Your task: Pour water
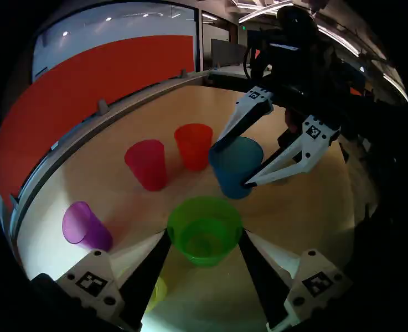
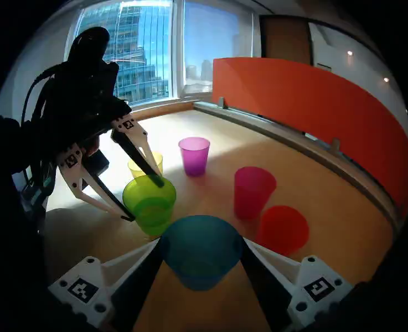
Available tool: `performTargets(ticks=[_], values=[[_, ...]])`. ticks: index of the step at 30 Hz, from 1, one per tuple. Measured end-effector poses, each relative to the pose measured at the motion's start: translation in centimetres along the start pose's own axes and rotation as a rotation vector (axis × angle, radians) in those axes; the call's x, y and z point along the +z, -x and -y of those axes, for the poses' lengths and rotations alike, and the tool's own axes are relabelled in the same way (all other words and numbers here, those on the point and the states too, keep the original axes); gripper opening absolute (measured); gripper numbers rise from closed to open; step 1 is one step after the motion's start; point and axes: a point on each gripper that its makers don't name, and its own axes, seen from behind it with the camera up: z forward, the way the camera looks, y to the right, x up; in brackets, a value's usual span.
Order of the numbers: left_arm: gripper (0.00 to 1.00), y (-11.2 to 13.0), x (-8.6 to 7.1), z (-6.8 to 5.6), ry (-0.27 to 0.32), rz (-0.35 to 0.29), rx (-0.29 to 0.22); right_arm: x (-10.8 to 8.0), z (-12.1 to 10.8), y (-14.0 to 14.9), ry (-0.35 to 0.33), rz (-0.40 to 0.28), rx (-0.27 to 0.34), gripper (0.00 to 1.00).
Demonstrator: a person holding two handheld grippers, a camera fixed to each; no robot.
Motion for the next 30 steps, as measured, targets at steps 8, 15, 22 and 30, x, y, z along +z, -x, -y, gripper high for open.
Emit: performTargets(ticks=[8,15,22,30], values=[[0.86,0.4,0.6,0.2,0.005,0.001,-0.011,0.5,-0.3,0.7,0.005,0.01,0.009,0.94],[0.86,0.7,0.8,0.2,0.01,-0.005,-0.012,0.9,-0.3,1.3,0.006,0.018,0.014,0.94],[0.86,1.1,0.6,0.0,0.017,-0.008,-0.011,0.8,-0.1,2.0,0.01,0.024,0.003,0.94],[0.86,1.4,0.5,-0.2,0.021,-0.012,-0.013,0.4,-0.1,2.9,0.026,0.027,-0.015,0.94]])
